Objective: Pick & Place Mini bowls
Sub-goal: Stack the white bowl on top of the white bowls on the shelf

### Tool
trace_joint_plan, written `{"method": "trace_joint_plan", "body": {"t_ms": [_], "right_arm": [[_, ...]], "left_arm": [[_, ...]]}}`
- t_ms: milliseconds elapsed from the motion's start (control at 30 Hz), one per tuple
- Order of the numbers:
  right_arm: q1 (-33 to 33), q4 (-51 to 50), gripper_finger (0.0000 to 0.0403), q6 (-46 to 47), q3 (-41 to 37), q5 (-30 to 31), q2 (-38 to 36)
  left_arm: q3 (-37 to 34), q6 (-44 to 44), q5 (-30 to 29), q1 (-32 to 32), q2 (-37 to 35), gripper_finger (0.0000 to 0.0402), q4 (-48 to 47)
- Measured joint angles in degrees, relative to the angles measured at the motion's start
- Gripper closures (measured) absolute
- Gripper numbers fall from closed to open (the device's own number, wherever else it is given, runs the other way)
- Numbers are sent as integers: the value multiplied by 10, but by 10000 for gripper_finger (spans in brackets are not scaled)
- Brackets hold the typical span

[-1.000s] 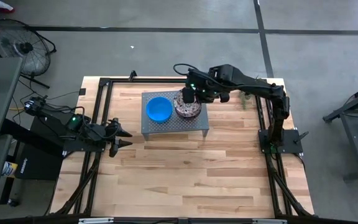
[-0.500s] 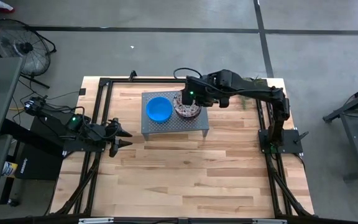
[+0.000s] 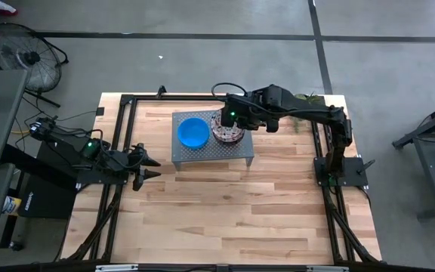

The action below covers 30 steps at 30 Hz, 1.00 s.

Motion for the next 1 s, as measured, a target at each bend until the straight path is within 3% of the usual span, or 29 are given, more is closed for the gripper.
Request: {"method": "trace_joint_plan", "body": {"t_ms": [1000], "right_arm": [[4,-21,403,-5,-1,14,25]], "left_arm": [[0,0,0,0,0,211,0]]}}
